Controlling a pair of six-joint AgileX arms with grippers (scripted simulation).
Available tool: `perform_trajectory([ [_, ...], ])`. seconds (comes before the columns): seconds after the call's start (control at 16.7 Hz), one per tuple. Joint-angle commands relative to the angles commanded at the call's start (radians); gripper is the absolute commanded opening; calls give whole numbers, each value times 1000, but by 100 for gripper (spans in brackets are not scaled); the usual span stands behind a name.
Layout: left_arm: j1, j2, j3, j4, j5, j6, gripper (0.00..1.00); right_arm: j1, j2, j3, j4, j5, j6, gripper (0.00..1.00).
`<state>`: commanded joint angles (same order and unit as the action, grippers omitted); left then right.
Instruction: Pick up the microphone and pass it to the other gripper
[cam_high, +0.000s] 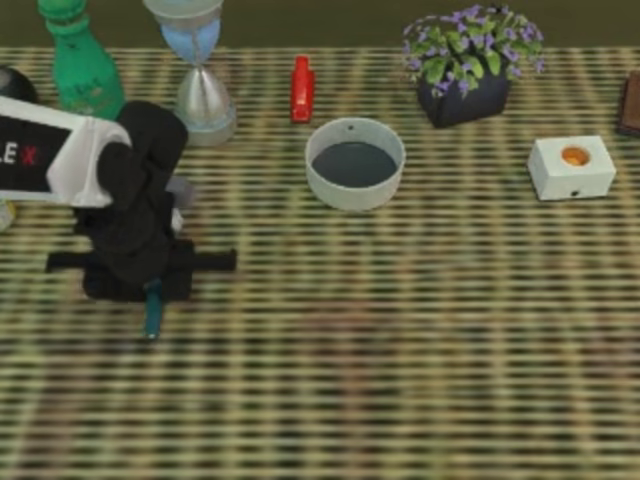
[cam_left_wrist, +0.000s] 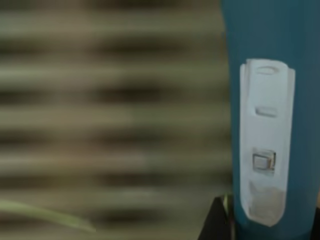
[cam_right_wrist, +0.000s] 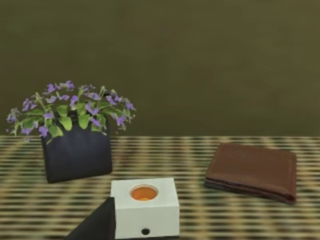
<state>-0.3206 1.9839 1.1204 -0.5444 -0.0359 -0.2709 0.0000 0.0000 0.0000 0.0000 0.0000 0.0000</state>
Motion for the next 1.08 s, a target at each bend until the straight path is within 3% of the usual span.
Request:
perform_trajectory([
  [0.36, 6, -54, -58, 271, 115, 58, 0, 0, 0, 0, 0, 0, 0, 100],
  [1.08, 46, -298, -339, 1252, 501, 247, 0, 0, 0, 0, 0, 0, 0, 100],
])
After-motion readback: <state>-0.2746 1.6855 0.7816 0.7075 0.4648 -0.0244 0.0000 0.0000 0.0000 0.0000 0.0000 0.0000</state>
